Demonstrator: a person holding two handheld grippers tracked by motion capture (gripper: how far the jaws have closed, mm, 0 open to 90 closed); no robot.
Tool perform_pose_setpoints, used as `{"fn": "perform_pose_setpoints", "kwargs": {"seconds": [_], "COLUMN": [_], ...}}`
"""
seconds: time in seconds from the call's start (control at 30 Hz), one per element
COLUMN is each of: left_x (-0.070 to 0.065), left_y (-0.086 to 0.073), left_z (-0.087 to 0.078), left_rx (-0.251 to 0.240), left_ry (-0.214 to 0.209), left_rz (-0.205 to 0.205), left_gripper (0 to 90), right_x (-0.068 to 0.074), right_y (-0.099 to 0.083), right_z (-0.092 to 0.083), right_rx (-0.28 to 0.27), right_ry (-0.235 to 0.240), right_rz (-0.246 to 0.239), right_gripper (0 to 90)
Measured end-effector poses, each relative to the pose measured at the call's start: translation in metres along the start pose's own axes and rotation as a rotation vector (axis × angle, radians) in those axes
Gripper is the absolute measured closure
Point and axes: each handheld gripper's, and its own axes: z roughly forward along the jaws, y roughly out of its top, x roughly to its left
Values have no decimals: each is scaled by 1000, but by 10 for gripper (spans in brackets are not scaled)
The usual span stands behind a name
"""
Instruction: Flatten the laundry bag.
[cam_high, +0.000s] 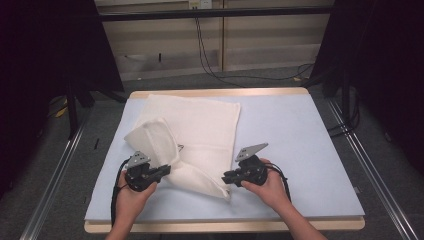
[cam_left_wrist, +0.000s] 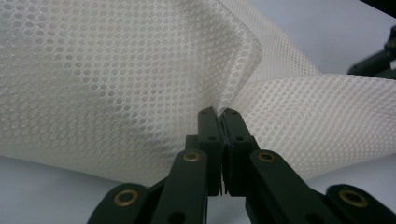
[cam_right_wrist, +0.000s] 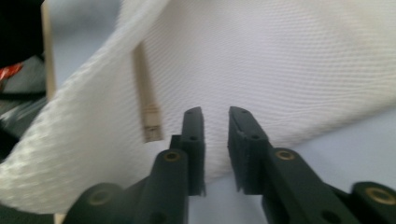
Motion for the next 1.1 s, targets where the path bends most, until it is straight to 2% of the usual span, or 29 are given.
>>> {"fn": "perform_pose_setpoints", "kwargs": {"seconds": [0.03, 0.1, 0.13, 0.17, 0.23, 0.27, 0.37, 0.4, 0.43, 0.47, 0.5, 0.57, 0.6, 0.63, 0.67, 0.73, 0.77, 0.8, 0.83, 0.87, 0.9, 0.97, 1.0, 1.1], "left_x": [0, 1, 1, 1, 1, 2, 2, 2, 2, 2, 2, 2, 2, 2, 2, 0, -1, -2, -2, -2, -1, 0, -1, -2], "left_y": [-1, -2, -4, -4, -6, -7, -9, -9, -9, -9, -9, -9, -8, -7, -7, -4, -3, -3, -2, -1, -2, -2, -3, -4], "left_z": [-1, -2, -4, -4, -5, -5, -6, -6, -6, -6, -5, -4, -3, -2, -1, 2, 4, 5, 6, 7, 7, 5, 4, 0], "left_rx": [-3, -3, -7, -8, -9, -5, -8, -7, -9, -11, -13, -14, -19, -19, -23, -15, -14, -10, -10, -10, -13, -15, -15, -15], "left_ry": [1, 3, 11, 8, 8, 12, 13, 12, 11, 16, 16, 13, 14, 10, 14, 25, 32, 26, 23, 22, 21, 18, 17, 21], "left_rz": [-1, -6, -6, -7, -11, -8, -14, -12, -10, -8, -5, -1, -2, 1, 3, 28, 36, 40, 42, 38, 32, 27, 28, 32], "left_gripper": [881, 880, 880, 879, 877, 877, 877, 877, 876, 876, 876, 876, 876, 876, 877, 877, 877, 877, 877, 876, 877, 876, 876, 876], "right_x": [-5, -11, -13, -14, -16, -17, -16, -15, -15, -15, -14, -14, -14, -14, -17, -26, -29, -32, -33, -32, -29, -23, -20, -14], "right_y": [0, -1, -1, -2, -2, -2, 0, 1, 2, 4, 5, 7, 8, 9, 8, 6, 5, 4, 4, 5, 5, 7, 8, 7], "right_z": [-3, -4, -4, -2, 2, 4, 12, 14, 14, 15, 16, 17, 17, 15, 14, 11, 9, 6, 5, 5, 5, 11, 15, 23], "right_rx": [-8, -6, -5, 9, 15, 12, 50, 53, 56, 61, 59, 69, 73, 84, 89, 81, 75, 52, 35, 29, 15, 4, 18, 35], "right_ry": [-38, -74, -95, -142, -170, -169, -208, -220, -218, -210, -180, -171, -176, -222, -244, -267, -263, -238, -201, -171, -171, -195, -220, -209], "right_rz": [29, 54, 61, 79, 95, 102, 106, 104, 100, 96, 95, 75, 61, 54, 41, 55, 74, 92, 130, 142, 144, 117, 109, 97], "right_gripper": [691, 670, 631, 579, 553, 549, 506, 518, 573, 660, 705, 889, 900, 900, 900, 900, 900, 900, 900, 900, 890, 693, 631, 531]}}
